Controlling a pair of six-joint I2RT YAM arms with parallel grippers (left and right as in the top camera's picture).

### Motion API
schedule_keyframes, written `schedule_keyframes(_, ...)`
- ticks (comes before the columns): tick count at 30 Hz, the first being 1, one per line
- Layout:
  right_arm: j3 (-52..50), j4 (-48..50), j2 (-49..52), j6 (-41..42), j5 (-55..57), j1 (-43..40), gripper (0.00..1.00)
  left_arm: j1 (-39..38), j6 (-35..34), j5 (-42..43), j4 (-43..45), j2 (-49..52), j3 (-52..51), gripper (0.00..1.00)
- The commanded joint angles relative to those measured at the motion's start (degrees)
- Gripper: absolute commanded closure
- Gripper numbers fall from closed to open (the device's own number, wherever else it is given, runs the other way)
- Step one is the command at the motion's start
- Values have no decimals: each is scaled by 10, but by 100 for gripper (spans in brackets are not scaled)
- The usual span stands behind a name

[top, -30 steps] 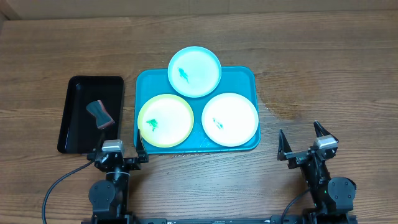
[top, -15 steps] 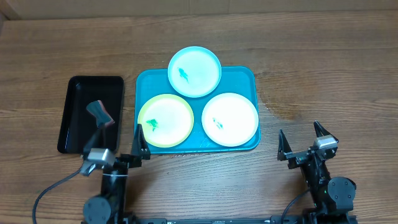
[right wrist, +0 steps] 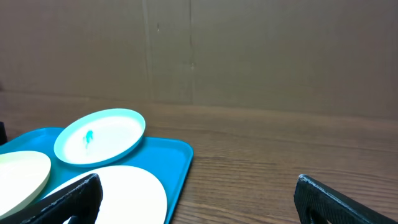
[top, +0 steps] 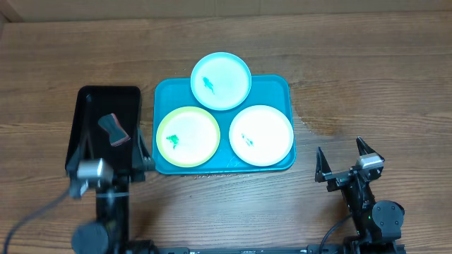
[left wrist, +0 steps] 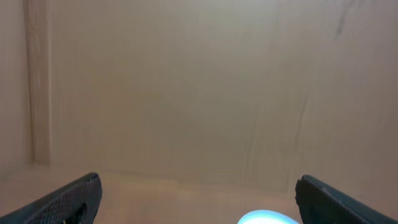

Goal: Clean dirty plates on tray and stack at the side
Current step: 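Move the left gripper over the black tray toward the sponge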

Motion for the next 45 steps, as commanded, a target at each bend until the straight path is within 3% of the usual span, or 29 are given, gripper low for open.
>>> schedule_keyframes(1, -6, 3, -5, 4, 3, -2, 0, 3, 19, 14, -90, 123, 98, 0)
schedule_keyframes(5, -6, 3, -5, 4, 3, -2, 0, 3, 19, 141, -160, 242, 154, 0)
schedule_keyframes(13, -6, 3, -5, 4, 3, -2, 0, 3, 10, 148, -145, 392, 180, 0)
schedule_keyframes(16, -6, 3, -5, 4, 3, -2, 0, 3, 0, 101, -188, 427, 242, 0)
schedule_keyframes(20, -6, 3, -5, 4, 3, -2, 0, 3, -29, -23, -319, 489, 378, 0)
schedule_keyframes(23, -6, 3, -5, 4, 3, -2, 0, 3, -29, -39, -350, 525, 438, 0)
schedule_keyframes(32, -6, 3, -5, 4, 3, -2, 0, 9, -31, -35, -377, 610, 436, 0)
schedule_keyframes(37, -6, 3, -5, 4, 3, -2, 0, 35, -66, -21, -385, 657, 436, 0)
schedule_keyframes(45, -6, 3, -5, 4, 3, -2, 0, 75, -68, -16, -343, 680, 436, 0)
